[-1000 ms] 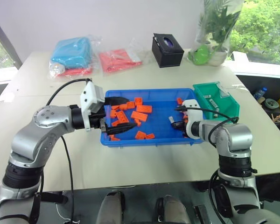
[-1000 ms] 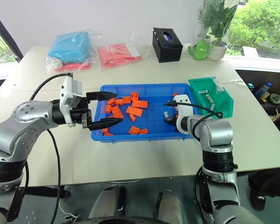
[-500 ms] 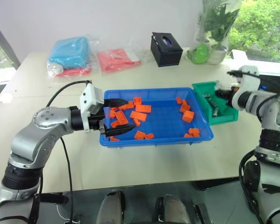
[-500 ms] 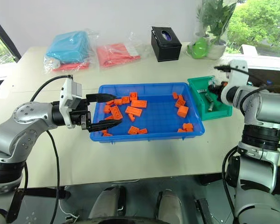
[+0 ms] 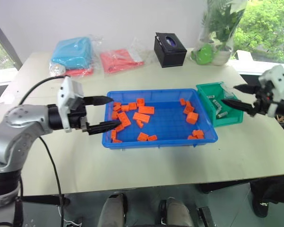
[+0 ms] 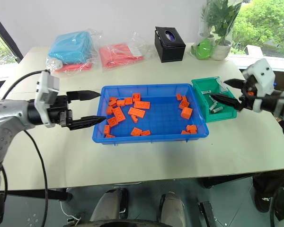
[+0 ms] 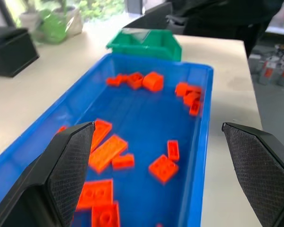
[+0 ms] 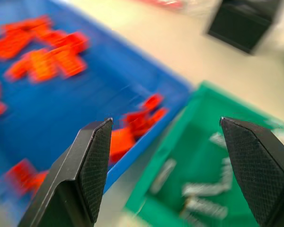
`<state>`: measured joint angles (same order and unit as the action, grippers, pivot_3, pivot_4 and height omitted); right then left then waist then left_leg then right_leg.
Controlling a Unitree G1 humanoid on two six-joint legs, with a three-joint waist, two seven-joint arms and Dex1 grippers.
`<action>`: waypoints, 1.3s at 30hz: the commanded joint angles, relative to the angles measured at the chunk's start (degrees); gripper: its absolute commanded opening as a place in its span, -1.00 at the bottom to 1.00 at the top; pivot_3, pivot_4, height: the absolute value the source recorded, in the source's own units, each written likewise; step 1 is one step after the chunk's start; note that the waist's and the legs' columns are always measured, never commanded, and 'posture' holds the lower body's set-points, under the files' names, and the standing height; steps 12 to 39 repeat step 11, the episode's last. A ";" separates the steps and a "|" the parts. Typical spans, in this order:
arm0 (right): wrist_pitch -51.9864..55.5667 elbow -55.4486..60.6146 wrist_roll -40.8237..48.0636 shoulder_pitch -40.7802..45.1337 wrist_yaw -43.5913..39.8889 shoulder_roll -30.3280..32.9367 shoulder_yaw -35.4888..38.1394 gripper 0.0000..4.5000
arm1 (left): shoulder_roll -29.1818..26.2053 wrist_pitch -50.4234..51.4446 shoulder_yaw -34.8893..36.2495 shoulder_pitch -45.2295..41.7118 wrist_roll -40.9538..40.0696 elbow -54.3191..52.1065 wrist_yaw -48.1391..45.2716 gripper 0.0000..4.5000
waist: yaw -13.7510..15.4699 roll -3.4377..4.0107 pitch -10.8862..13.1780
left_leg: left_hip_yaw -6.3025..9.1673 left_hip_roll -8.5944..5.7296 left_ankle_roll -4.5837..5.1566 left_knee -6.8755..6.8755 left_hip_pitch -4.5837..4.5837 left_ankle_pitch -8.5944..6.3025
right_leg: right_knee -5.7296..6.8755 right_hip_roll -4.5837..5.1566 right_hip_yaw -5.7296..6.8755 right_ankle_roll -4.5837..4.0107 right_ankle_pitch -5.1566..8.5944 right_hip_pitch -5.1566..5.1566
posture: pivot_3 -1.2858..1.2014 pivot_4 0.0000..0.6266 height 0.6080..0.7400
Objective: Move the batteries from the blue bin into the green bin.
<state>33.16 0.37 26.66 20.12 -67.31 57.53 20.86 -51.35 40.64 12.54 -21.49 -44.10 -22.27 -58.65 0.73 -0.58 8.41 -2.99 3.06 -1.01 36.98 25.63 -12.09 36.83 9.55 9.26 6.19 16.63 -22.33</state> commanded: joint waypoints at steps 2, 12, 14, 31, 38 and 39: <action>0.65 3.13 4.71 -3.39 -4.12 1.92 3.84 0.64 | -2.54 1.27 4.50 0.26 -2.62 -1.64 -0.04 1.00 | 0.01 0.04 0.02 | 0.01 0.00 0.00 -0.02 -0.06 0.00 | -0.01 0.04 -0.01 -0.01 0.00 0.02 | 0.03 -0.52 -0.35; 0.90 5.23 6.22 -4.43 -1.78 0.05 2.25 0.64 | -3.83 2.75 7.80 1.91 -5.17 -3.80 1.56 1.00 | 0.09 0.07 0.04 | 0.00 0.00 0.00 -0.08 -0.05 -0.01 | -0.10 0.06 -0.01 -0.03 -0.01 0.02 | 0.03 -0.52 -0.35; 0.90 5.23 6.22 -4.43 -1.78 0.05 2.25 0.64 | -3.83 2.75 7.80 1.91 -5.17 -3.80 1.56 1.00 | 0.09 0.07 0.04 | 0.00 0.00 0.00 -0.08 -0.05 -0.01 | -0.10 0.06 -0.01 -0.03 -0.01 0.02 | 0.03 -0.52 -0.35; 0.90 5.23 6.22 -4.43 -1.78 0.05 2.25 0.64 | -3.83 2.75 7.80 1.91 -5.17 -3.80 1.56 1.00 | 0.09 0.07 0.04 | 0.00 0.00 0.00 -0.08 -0.05 -0.01 | -0.10 0.06 -0.01 -0.03 -0.01 0.02 | 0.03 -0.52 -0.35; 0.90 5.23 6.22 -4.43 -1.78 0.05 2.25 0.64 | -3.83 2.75 7.80 1.91 -5.17 -3.80 1.56 1.00 | 0.09 0.07 0.04 | 0.00 0.00 0.00 -0.08 -0.05 -0.01 | -0.10 0.06 -0.01 -0.03 -0.01 0.02 | 0.03 -0.52 -0.35; 0.90 5.23 6.22 -4.43 -1.78 0.05 2.25 0.64 | -3.83 2.75 7.80 1.91 -5.17 -3.80 1.56 1.00 | 0.09 0.07 0.04 | 0.00 0.00 0.00 -0.08 -0.05 -0.01 | -0.10 0.06 -0.01 -0.03 -0.01 0.02 | 0.03 -0.52 -0.35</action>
